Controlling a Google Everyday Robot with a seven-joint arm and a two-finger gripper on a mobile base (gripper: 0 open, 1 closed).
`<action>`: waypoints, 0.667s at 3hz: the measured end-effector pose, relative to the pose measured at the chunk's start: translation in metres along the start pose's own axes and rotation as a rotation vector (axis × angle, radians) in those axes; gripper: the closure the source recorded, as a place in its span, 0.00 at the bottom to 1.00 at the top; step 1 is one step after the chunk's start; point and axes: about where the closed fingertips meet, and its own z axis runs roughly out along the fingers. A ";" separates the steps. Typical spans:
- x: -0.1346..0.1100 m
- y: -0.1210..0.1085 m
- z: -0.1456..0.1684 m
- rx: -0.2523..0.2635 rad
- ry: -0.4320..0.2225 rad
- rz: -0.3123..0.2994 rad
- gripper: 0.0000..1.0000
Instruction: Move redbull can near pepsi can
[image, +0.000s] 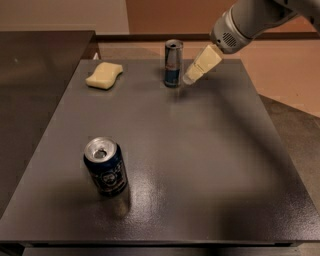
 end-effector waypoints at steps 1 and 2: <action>-0.025 -0.014 0.028 -0.021 -0.041 0.046 0.00; -0.042 -0.020 0.050 -0.040 -0.064 0.079 0.00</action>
Offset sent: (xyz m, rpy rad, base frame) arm 0.0762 0.0618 -0.0077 0.1511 0.0484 -0.0412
